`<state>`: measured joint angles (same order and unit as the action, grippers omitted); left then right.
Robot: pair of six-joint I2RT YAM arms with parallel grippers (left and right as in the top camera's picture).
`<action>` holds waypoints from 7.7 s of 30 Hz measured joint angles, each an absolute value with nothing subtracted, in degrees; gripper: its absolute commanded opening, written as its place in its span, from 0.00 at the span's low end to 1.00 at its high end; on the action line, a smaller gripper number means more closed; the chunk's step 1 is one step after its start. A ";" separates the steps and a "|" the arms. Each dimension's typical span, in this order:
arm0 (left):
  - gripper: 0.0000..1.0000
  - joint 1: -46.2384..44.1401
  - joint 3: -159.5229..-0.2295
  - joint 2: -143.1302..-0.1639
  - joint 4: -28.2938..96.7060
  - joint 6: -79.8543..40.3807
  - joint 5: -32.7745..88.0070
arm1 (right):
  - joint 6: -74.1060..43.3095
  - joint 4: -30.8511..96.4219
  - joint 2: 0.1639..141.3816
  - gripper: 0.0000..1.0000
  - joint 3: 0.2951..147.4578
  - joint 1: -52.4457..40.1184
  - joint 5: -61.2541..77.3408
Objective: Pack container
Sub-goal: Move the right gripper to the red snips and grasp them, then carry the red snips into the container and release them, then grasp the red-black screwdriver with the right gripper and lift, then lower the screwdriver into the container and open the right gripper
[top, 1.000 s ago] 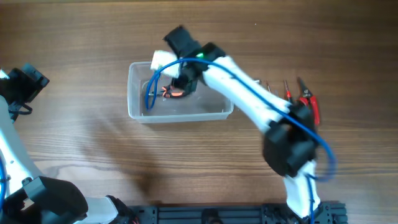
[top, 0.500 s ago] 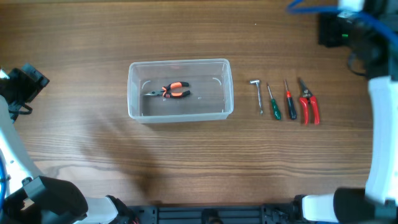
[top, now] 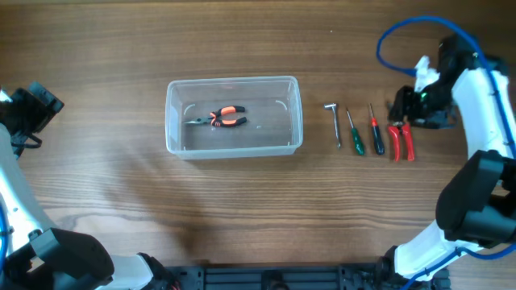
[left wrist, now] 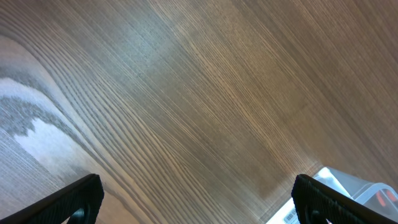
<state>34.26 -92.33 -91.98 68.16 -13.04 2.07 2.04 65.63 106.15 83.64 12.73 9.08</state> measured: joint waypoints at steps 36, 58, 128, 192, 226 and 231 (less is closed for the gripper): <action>1.00 34.26 -92.31 -91.98 68.16 -13.04 2.09 | 6.76 42.70 106.15 0.50 65.63 12.40 1.02; 1.00 34.26 -92.31 -91.98 68.18 -13.04 2.09 | 5.50 36.75 105.75 0.04 61.08 12.51 -0.47; 1.00 34.26 -92.31 -91.98 68.16 -13.04 2.11 | 53.47 56.23 130.63 0.54 105.10 -29.58 6.87; 1.00 34.26 -92.31 -91.98 68.18 -13.04 2.11 | -1.43 47.05 110.37 0.25 67.96 6.55 2.15; 1.00 34.26 -92.31 -91.98 68.16 -13.04 2.11 | 9.98 53.82 81.93 0.04 97.82 -15.73 11.62; 1.00 34.26 -92.31 -91.98 68.16 -13.04 2.09 | 22.04 53.98 87.24 0.04 97.76 -30.98 13.13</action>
<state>34.26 -92.31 -91.98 68.16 -13.04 2.09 22.04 53.98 87.24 97.76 -30.98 13.13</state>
